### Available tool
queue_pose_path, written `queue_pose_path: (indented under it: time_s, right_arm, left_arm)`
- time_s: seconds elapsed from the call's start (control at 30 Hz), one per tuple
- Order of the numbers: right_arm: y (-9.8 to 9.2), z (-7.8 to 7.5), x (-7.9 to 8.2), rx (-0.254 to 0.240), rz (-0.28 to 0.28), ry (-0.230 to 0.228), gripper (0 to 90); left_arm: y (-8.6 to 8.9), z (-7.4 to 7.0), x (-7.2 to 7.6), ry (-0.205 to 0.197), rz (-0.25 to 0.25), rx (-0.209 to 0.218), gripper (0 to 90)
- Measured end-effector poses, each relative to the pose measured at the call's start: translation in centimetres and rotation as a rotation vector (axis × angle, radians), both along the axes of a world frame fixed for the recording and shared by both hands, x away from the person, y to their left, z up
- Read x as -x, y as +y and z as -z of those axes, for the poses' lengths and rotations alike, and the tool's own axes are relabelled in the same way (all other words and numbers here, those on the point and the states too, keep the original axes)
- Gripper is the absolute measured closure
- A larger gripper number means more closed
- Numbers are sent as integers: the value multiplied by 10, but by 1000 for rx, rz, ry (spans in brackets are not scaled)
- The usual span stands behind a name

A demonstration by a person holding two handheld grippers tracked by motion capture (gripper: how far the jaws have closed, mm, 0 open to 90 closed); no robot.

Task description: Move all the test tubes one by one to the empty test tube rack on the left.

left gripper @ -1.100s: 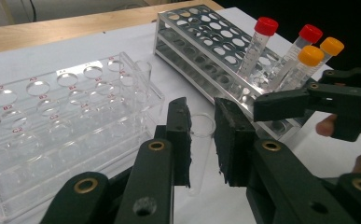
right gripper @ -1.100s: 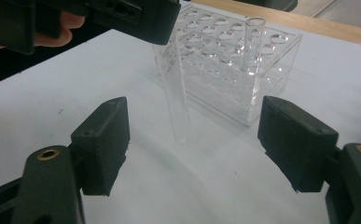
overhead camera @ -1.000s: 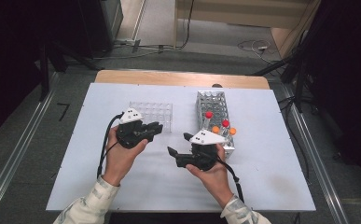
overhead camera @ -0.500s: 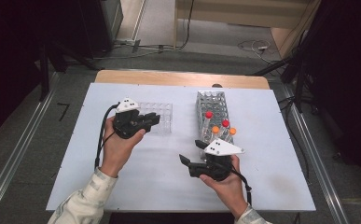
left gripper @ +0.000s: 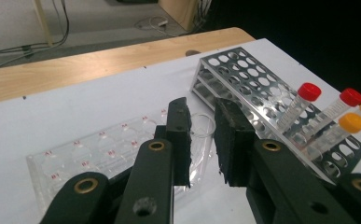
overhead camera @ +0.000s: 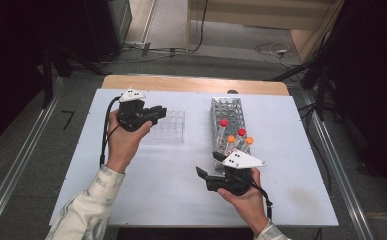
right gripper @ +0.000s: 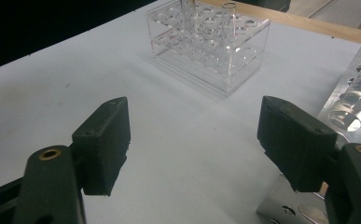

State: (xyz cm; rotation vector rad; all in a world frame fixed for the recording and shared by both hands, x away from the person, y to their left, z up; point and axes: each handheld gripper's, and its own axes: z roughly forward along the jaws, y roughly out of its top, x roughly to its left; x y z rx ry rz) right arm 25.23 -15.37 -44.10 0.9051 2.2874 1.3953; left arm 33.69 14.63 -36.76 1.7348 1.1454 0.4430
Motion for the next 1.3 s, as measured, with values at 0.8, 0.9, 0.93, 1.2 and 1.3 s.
queue_pose_path:
  time_s: [0.8,0.9,0.93,1.2,1.3]
  right_arm:
    - [-5,-2,-1,-16,7,-3,244]
    - [-6,-2,0,-17,8,-7,244]
    - [-6,-2,0,-17,9,-6,244]
    - [-6,-1,0,-14,13,-5,247]
    - [-5,0,0,-12,13,-6,247]
  left_arm:
    - [-16,4,-22,-22,-46,-60,773]
    - [-17,8,-24,-20,-46,-67,773]
    - [-18,10,-24,-20,-46,-67,773]
    - [-27,32,-18,-36,-56,-113,773]
    - [-30,40,-17,-33,-60,-126,772]
